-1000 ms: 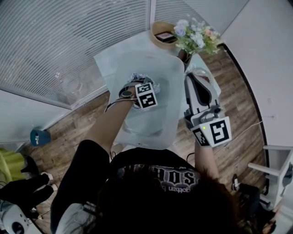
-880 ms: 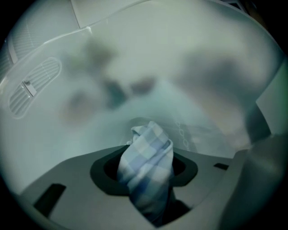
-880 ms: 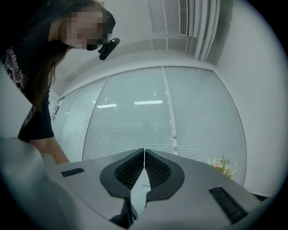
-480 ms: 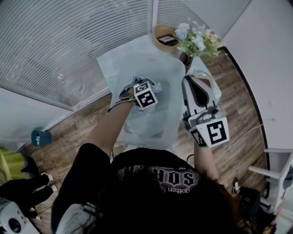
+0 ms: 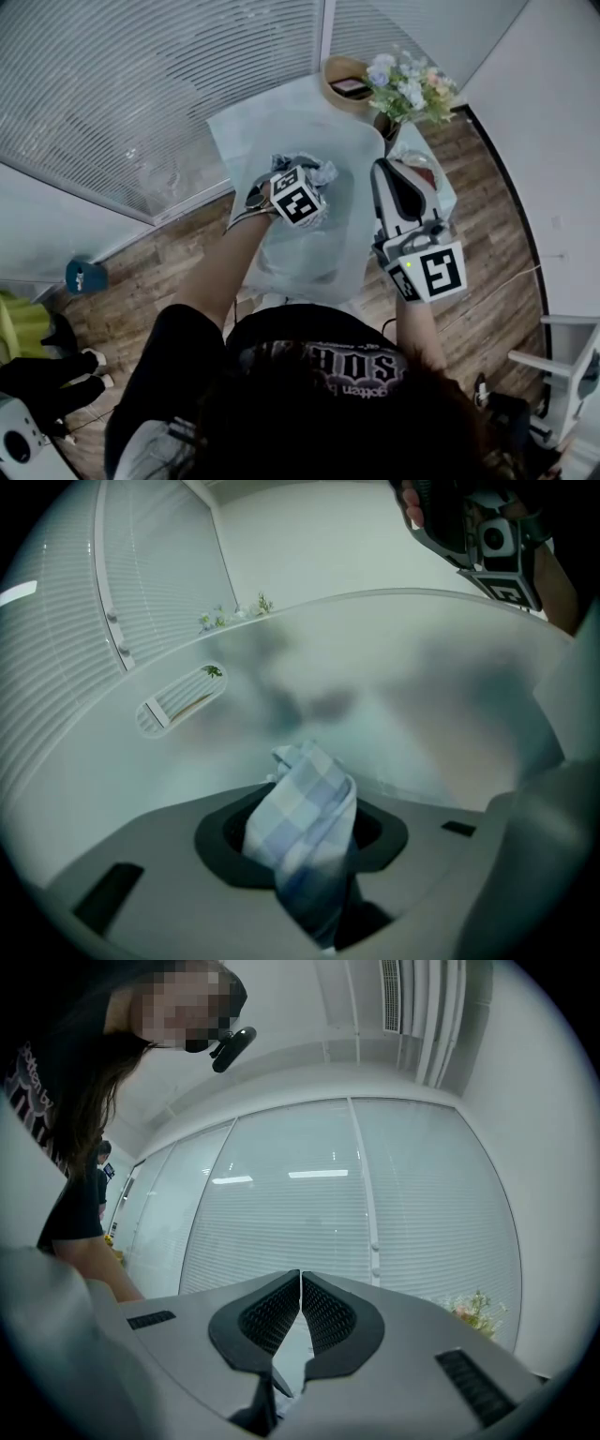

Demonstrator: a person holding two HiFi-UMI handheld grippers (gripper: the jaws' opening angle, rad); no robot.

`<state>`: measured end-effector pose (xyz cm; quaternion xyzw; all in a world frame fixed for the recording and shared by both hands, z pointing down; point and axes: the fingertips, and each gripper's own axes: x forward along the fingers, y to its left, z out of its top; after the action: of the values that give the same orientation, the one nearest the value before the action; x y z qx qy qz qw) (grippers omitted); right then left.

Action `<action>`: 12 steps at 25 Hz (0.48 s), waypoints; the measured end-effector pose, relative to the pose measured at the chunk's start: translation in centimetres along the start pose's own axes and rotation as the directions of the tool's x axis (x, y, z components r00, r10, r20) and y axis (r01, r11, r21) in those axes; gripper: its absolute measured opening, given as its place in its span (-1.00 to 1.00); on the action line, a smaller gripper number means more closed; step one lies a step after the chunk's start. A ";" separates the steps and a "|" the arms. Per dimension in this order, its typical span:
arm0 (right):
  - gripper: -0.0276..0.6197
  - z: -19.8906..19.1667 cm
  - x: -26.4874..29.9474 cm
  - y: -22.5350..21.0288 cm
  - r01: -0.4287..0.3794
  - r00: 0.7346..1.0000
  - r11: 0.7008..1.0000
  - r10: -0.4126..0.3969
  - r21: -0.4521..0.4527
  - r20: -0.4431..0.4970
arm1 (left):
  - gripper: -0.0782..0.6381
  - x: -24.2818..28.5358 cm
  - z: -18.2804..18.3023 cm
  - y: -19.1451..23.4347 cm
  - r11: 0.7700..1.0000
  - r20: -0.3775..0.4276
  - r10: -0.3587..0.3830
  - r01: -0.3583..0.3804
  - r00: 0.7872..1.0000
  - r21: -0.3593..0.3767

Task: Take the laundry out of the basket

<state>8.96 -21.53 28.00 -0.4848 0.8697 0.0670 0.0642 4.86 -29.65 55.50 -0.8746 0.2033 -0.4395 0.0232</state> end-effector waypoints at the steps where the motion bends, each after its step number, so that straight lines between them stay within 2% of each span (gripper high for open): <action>1: -0.82 0.0 -0.1 0.1 -0.001 1.000 1.000 0.001 -0.001 0.000 | -0.36 -0.3 0.1 -0.1 1.000 0.005 0.001 -0.001 1.000 -0.003; 4: -0.82 0.0 -0.4 0.2 0.000 1.000 1.000 0.000 0.001 0.000 | -0.36 -1.4 0.9 -0.4 1.000 0.032 0.002 -0.001 0.999 -0.029; 7: -0.82 0.0 -0.4 0.3 -0.003 1.000 1.000 0.003 0.006 0.000 | -0.36 -2.9 2.2 0.3 0.998 0.079 0.035 -0.030 0.996 -0.060; 12: -0.82 0.1 -0.1 0.9 -0.025 1.000 1.000 0.025 0.008 0.005 | -0.36 -5.2 3.1 1.1 0.994 0.120 0.099 -0.093 0.988 -0.060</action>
<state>8.27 -20.95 27.99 -0.4734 0.8758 0.0655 0.0673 4.13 -29.08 49.42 -0.8894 0.2553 -0.3777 0.0330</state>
